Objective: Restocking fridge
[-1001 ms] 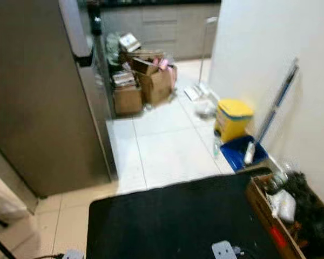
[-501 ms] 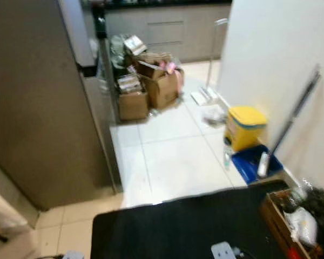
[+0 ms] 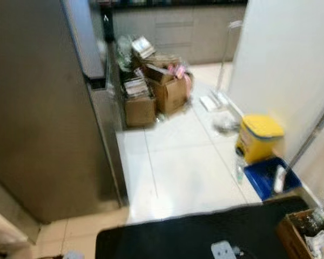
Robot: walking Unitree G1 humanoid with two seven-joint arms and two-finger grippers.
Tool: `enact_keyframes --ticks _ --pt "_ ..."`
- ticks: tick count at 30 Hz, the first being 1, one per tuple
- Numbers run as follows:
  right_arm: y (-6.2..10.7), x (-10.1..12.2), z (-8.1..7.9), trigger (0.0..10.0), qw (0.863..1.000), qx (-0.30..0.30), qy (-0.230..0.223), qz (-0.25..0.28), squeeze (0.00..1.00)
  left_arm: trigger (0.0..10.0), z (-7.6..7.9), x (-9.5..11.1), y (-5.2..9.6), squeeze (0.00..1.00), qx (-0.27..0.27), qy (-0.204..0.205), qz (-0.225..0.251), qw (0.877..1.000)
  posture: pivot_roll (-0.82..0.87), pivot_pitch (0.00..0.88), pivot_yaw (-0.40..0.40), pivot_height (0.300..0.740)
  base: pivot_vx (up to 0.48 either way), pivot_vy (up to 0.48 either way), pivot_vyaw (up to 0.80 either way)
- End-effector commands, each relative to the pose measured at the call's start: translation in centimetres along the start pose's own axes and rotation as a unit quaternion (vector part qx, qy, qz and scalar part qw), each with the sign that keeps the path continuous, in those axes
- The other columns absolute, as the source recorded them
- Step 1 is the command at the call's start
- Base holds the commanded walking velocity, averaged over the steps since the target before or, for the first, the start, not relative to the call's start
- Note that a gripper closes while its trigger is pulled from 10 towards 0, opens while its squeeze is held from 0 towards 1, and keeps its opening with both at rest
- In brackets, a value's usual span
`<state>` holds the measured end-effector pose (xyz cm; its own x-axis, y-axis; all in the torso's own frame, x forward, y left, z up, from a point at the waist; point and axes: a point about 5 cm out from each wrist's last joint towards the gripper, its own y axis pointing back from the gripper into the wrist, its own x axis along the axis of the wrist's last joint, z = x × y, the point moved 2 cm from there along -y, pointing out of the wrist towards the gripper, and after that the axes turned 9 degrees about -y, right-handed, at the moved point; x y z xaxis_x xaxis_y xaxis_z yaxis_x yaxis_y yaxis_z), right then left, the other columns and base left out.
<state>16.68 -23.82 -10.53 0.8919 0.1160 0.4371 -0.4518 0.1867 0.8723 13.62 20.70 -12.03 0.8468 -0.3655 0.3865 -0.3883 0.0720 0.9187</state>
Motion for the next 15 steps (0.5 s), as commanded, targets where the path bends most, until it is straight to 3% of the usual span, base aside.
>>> enact_keyframes --ticks 1,15 --pt "0.07 -0.9 -0.61 10.0 1.0 0.007 0.0 -0.012 0.0 10.0 0.13 -0.82 0.11 0.0 -0.005 0.0 -0.013 1.0 0.01 0.0 0.003 0.74 0.289 0.0 0.0" --pt "0.07 -0.85 -0.74 10.0 1.0 0.01 0.001 -0.011 0.0 10.0 0.18 -0.77 0.09 0.0 -0.005 0.002 -0.012 1.0 0.02 0.0 0.001 0.74 0.285 0.0 0.0"
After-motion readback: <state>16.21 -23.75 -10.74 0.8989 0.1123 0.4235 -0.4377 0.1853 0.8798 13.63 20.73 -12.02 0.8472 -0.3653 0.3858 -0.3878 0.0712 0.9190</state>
